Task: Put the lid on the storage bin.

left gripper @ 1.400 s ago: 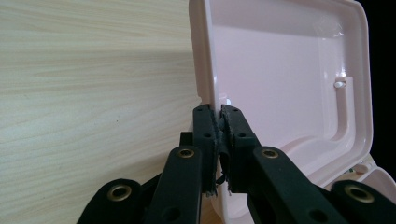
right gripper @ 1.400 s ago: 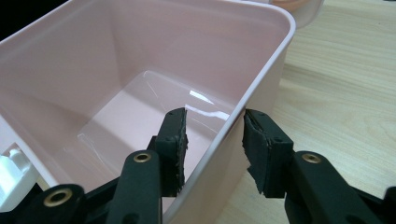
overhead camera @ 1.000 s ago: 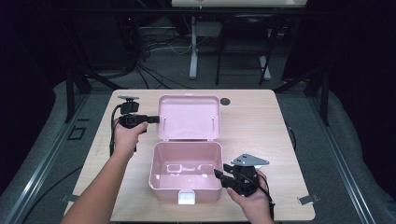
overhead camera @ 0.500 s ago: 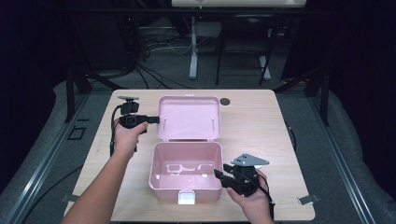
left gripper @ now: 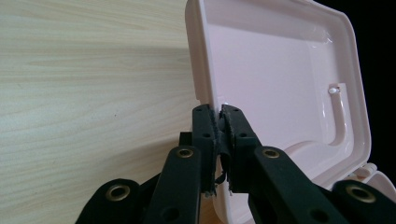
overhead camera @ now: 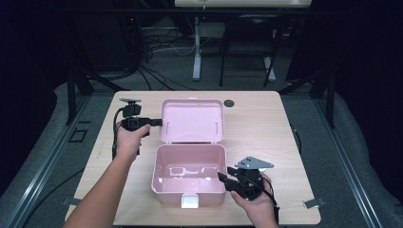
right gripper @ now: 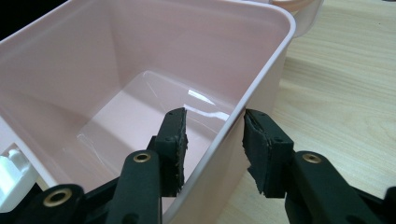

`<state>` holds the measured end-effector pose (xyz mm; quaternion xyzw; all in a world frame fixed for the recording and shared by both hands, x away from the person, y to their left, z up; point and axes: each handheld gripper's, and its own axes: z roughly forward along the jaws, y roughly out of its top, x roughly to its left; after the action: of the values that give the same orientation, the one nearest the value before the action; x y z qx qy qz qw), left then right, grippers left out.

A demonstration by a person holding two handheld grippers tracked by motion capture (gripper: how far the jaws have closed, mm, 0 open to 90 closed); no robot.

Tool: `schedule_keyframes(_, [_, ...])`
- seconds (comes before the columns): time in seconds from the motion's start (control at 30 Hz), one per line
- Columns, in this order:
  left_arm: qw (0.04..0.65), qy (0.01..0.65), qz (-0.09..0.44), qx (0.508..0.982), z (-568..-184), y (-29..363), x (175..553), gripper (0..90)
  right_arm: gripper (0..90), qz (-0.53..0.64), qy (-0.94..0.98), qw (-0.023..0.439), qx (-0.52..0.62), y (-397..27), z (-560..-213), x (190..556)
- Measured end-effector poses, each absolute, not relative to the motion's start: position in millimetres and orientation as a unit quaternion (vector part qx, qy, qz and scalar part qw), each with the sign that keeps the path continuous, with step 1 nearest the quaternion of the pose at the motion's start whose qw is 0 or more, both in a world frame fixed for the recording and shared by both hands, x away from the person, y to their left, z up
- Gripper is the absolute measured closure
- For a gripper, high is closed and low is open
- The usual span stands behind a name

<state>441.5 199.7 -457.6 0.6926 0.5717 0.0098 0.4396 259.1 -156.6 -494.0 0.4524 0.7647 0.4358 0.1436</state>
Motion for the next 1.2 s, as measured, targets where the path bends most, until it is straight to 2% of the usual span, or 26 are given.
schedule_keyframes(1.2, [0.430, 0.584, 0.000, 0.689, -470, 201, 444, 84.5, 60.0, 0.426, 0.770, 0.143, 0.453, -155, -498, 259])
